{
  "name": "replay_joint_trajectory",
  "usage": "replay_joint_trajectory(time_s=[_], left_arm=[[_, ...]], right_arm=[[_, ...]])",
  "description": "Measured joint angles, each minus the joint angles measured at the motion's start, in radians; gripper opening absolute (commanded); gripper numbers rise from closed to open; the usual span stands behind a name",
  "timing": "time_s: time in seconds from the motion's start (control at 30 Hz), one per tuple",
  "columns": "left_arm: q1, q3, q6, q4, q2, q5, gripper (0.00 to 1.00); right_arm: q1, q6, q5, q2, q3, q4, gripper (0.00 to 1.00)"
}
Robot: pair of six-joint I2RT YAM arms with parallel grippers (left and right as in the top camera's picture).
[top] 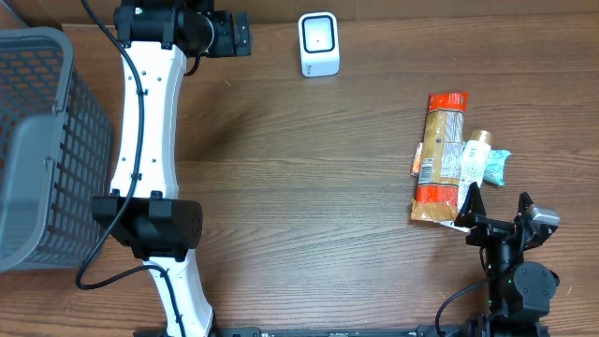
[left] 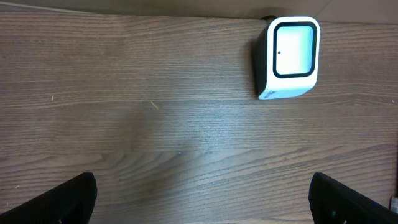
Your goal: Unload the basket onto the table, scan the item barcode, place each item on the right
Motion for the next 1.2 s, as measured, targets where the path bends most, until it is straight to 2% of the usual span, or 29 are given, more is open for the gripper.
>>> replay_joint_trajectory(time_s=[0.97,1.2], left_arm=[[0.0,0.0,0.0,0.0,0.0,-0.001,1.0],[0.0,0.0,0.008,-0.036,0.0,-0.046,1.0]], right_arm=[[0.0,-0.001,0.0,-0.003,0.0,-0.001,1.0],[0.0,-0.002,0.0,-0.003,0.0,0.0,1.0]])
